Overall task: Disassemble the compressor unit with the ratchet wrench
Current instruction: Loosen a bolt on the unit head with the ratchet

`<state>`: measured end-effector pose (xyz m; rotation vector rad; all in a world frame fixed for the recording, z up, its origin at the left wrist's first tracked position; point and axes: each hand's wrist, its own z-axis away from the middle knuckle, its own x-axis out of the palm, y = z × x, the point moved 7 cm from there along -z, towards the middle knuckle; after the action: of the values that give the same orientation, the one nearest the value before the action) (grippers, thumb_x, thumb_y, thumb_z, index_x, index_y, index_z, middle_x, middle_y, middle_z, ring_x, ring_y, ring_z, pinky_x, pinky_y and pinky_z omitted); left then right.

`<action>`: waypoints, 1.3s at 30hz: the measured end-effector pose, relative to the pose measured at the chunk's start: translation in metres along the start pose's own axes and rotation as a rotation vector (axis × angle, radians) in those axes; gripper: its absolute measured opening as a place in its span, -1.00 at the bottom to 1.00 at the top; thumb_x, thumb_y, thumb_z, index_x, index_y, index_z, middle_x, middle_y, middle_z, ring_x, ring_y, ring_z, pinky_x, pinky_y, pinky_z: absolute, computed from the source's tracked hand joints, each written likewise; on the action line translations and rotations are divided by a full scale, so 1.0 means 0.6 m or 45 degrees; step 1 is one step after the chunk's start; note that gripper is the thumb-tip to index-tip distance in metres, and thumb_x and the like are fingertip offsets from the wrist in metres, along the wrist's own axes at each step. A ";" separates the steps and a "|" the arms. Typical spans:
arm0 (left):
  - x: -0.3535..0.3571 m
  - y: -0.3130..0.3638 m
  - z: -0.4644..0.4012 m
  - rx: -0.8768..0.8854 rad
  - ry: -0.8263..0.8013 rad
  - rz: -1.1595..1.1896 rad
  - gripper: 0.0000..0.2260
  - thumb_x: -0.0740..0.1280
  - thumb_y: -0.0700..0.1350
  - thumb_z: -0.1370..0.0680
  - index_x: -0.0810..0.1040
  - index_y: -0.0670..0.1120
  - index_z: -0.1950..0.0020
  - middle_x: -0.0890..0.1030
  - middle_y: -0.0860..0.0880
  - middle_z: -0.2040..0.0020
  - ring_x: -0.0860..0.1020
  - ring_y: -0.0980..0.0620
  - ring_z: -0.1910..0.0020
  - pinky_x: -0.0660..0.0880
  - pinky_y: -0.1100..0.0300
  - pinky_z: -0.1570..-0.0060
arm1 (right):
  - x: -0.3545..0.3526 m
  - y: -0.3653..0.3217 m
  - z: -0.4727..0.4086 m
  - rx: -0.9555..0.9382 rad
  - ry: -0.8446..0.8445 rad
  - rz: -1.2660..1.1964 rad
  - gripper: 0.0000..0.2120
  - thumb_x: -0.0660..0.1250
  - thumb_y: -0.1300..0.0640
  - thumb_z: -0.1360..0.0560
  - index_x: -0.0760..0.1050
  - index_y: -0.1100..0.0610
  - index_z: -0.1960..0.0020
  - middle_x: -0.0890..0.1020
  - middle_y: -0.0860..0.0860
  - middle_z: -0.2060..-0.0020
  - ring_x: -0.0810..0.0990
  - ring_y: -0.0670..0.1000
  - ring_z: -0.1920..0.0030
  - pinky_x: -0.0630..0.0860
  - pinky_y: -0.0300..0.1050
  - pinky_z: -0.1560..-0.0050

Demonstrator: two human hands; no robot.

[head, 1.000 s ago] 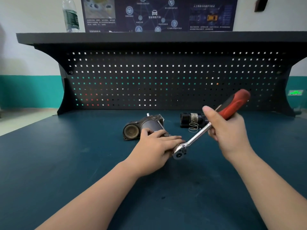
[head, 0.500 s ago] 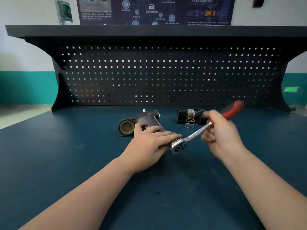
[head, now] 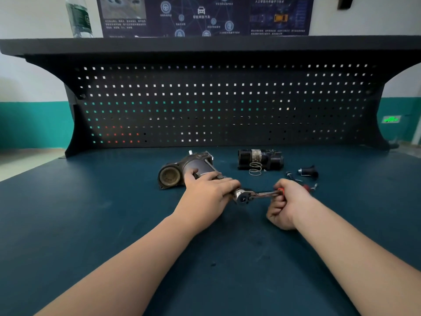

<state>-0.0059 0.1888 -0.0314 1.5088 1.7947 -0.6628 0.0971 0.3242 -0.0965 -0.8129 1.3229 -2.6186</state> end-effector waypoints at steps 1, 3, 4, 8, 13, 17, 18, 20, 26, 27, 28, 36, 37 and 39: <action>0.004 0.001 -0.009 -0.019 -0.057 -0.015 -0.81 0.22 -0.09 -0.58 0.52 0.10 -0.14 0.58 0.24 -0.10 0.41 0.06 -0.29 0.06 -0.16 -0.26 | 0.000 -0.010 -0.002 -0.068 0.011 -0.028 -0.72 0.21 0.14 -0.44 0.17 0.05 0.39 0.14 -0.10 0.68 0.07 -0.10 0.72 0.04 -0.28 0.56; 0.008 0.001 -0.026 -0.029 -0.153 -0.045 -0.79 0.18 -0.05 -0.58 0.48 0.18 -0.15 0.54 0.28 -0.14 0.37 0.10 -0.28 0.11 -0.08 -0.19 | -0.001 -0.040 -0.002 -0.292 0.040 -0.074 -0.74 0.23 0.14 -0.44 0.18 0.06 0.34 0.14 -0.09 0.67 0.06 -0.10 0.69 0.04 -0.31 0.60; 0.009 -0.001 -0.034 -0.028 -0.218 -0.040 -0.78 0.19 -0.03 -0.57 0.48 0.21 -0.16 0.53 0.30 -0.16 0.36 0.09 -0.25 0.14 -0.05 -0.14 | 0.000 -0.059 0.000 -0.440 0.038 -0.081 -0.74 0.25 0.15 -0.44 0.19 0.06 0.32 0.14 -0.08 0.66 0.07 -0.10 0.68 0.04 -0.32 0.61; 0.012 -0.012 -0.036 0.035 -0.398 0.076 -0.70 0.24 0.01 -0.55 0.43 0.36 -0.22 0.44 0.42 -0.23 0.24 0.08 -0.15 0.13 0.01 -0.05 | 0.032 -0.120 0.032 -0.978 -0.164 0.089 -0.68 0.31 0.18 -0.43 0.20 0.07 0.37 0.19 -0.11 0.66 0.13 -0.10 0.65 0.10 -0.28 0.58; 0.013 -0.009 -0.036 0.049 -0.313 0.044 -0.78 0.24 0.02 -0.58 0.50 0.29 -0.17 0.49 0.39 -0.17 0.26 0.05 -0.12 0.22 0.01 -0.04 | 0.061 -0.144 0.046 -1.114 -0.254 0.312 -0.62 0.37 0.07 -0.47 0.23 0.05 0.40 0.24 -0.12 0.67 0.19 -0.11 0.66 0.19 -0.28 0.58; 0.014 -0.010 -0.034 -0.010 -0.282 0.026 -0.76 0.22 0.05 -0.59 0.46 0.30 -0.22 0.50 0.39 -0.17 0.24 0.06 -0.09 0.15 0.06 0.02 | 0.020 -0.079 -0.024 -0.479 -0.062 0.119 -0.67 0.29 0.10 -0.49 0.24 0.08 0.38 0.21 -0.07 0.66 0.13 -0.10 0.69 0.07 -0.32 0.56; 0.014 -0.011 -0.032 -0.026 -0.273 0.033 -0.76 0.22 0.05 -0.58 0.46 0.29 -0.22 0.50 0.38 -0.17 0.25 0.06 -0.11 0.11 0.08 0.04 | 0.013 -0.048 -0.034 -0.249 -0.059 0.085 -0.68 0.26 0.11 -0.48 0.24 0.06 0.40 0.21 -0.08 0.66 0.12 -0.11 0.70 0.06 -0.35 0.57; 0.013 -0.011 -0.029 -0.024 -0.255 0.021 -0.76 0.22 0.06 -0.58 0.47 0.28 -0.22 0.50 0.37 -0.17 0.25 0.05 -0.14 0.05 0.11 0.08 | 0.012 -0.011 -0.034 -0.006 -0.080 0.021 -0.68 0.24 0.14 -0.45 0.21 0.05 0.42 0.19 -0.08 0.67 0.10 -0.11 0.72 0.05 -0.40 0.59; 0.003 -0.012 -0.018 0.085 -0.233 0.077 -0.72 0.25 0.08 -0.56 0.44 0.36 -0.24 0.44 0.39 -0.25 0.26 0.11 -0.15 0.02 0.14 0.10 | 0.055 -0.135 0.052 -1.054 -0.175 0.207 -0.73 0.38 0.00 -0.44 0.34 0.04 0.31 0.31 -0.15 0.66 0.26 -0.17 0.65 0.20 -0.31 0.60; 0.001 -0.013 -0.017 0.086 -0.210 0.091 -0.74 0.27 0.07 -0.55 0.47 0.35 -0.21 0.45 0.40 -0.24 0.27 0.11 -0.15 0.02 0.15 0.10 | 0.071 -0.142 0.076 -1.202 -0.235 0.332 -0.77 0.40 -0.08 -0.39 0.41 -0.03 0.31 0.38 -0.18 0.63 0.33 -0.19 0.61 0.27 -0.33 0.55; 0.000 -0.014 -0.017 0.077 -0.176 0.107 -0.76 0.28 0.04 -0.55 0.51 0.32 -0.17 0.46 0.41 -0.22 0.29 0.10 -0.14 0.01 0.16 0.12 | 0.080 -0.141 0.090 -1.280 -0.263 0.409 -0.81 0.41 -0.14 -0.35 0.47 -0.10 0.32 0.42 -0.22 0.60 0.38 -0.21 0.58 0.32 -0.33 0.49; 0.001 -0.019 -0.017 -0.026 -0.040 0.163 -0.76 0.33 -0.07 -0.52 0.58 0.21 -0.12 0.57 0.35 -0.08 0.36 0.07 -0.15 0.17 0.03 -0.11 | 0.012 -0.040 -0.005 -0.236 0.060 0.003 -0.70 0.28 0.09 -0.46 0.24 0.06 0.37 0.18 -0.09 0.68 0.11 -0.10 0.71 0.08 -0.30 0.55; 0.000 -0.019 -0.017 -0.029 -0.034 0.164 -0.77 0.33 -0.06 -0.52 0.58 0.21 -0.12 0.58 0.34 -0.08 0.36 0.07 -0.15 0.19 0.02 -0.11 | 0.009 -0.014 -0.008 -0.064 0.045 -0.063 -0.69 0.26 0.11 -0.45 0.21 0.05 0.40 0.17 -0.08 0.69 0.09 -0.09 0.72 0.07 -0.28 0.53; -0.001 -0.018 -0.016 -0.025 -0.037 0.152 -0.75 0.33 -0.04 -0.52 0.57 0.24 -0.14 0.57 0.34 -0.10 0.36 0.09 -0.13 0.20 0.02 -0.10 | 0.013 0.005 -0.010 0.015 0.016 -0.154 -0.68 0.25 0.13 -0.44 0.18 0.05 0.41 0.14 -0.07 0.69 0.06 -0.08 0.73 0.05 -0.25 0.49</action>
<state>-0.0184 0.1932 -0.0254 1.5717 1.6701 -0.6040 0.0873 0.3240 -0.0986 -0.9041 1.2993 -2.7244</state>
